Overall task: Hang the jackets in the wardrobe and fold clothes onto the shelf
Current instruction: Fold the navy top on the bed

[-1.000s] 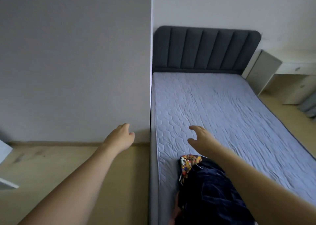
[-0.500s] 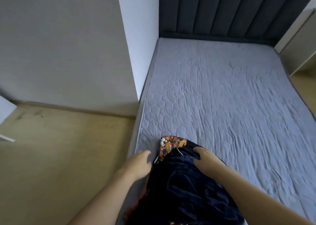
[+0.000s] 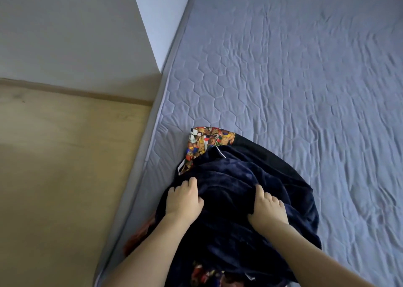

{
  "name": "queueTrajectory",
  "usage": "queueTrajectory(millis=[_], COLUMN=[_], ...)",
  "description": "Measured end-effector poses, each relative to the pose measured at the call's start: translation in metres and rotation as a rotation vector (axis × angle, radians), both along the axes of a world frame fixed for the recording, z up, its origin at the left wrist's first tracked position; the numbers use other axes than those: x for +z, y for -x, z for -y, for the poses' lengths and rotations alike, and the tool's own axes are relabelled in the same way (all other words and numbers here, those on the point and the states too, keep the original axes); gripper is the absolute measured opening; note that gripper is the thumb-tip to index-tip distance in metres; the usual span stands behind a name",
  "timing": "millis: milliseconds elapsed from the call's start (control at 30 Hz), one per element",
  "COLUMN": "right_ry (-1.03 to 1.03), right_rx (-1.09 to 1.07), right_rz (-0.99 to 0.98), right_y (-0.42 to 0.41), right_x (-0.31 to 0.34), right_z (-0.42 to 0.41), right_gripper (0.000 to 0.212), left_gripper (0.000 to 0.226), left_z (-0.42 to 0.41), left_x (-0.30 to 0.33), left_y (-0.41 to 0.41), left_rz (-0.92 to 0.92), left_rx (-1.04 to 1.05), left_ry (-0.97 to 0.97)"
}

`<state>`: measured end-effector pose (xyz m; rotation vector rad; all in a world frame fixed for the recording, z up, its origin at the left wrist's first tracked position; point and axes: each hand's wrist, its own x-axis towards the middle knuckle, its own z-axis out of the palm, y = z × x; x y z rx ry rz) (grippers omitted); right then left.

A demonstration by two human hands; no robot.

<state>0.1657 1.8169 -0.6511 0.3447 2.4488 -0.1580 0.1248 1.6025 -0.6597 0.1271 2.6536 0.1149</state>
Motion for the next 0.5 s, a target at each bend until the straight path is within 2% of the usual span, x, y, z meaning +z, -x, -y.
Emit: queueTrajectory(millis=[67, 100, 167, 267, 500], right_ry=[0.014, 0.023, 0.035, 0.028, -0.018], right_rx=[0.029, 0.007, -0.026, -0.018, -0.095], right_rz=[-0.054, -0.050, -0.051, -0.122, -0.334], right_y=[0.008, 0.011, 0.016, 0.019, 0.017], right_x=[0.005, 0.014, 0.042, 0.106, 0.306], right_z=[-0.008, -0.012, -0.018, -0.023, -0.074], right_gripper=[0.027, 0.016, 0.010, 0.009, 0.003], left_gripper=[0.024, 0.017, 0.013, 0.017, 0.013], left_z=[0.001, 0.002, 0.007, 0.015, 0.027], left_x=[0.006, 0.015, 0.041, 0.101, 0.294], left_y=[0.002, 0.002, -0.001, -0.003, -0.008], left_rz=[-0.045, -0.053, -0.076, -0.122, -0.196], left_rx=[0.046, 0.094, 0.167, 0.162, 0.229], left_ry=[-0.035, -0.067, -0.085, -0.047, 0.075])
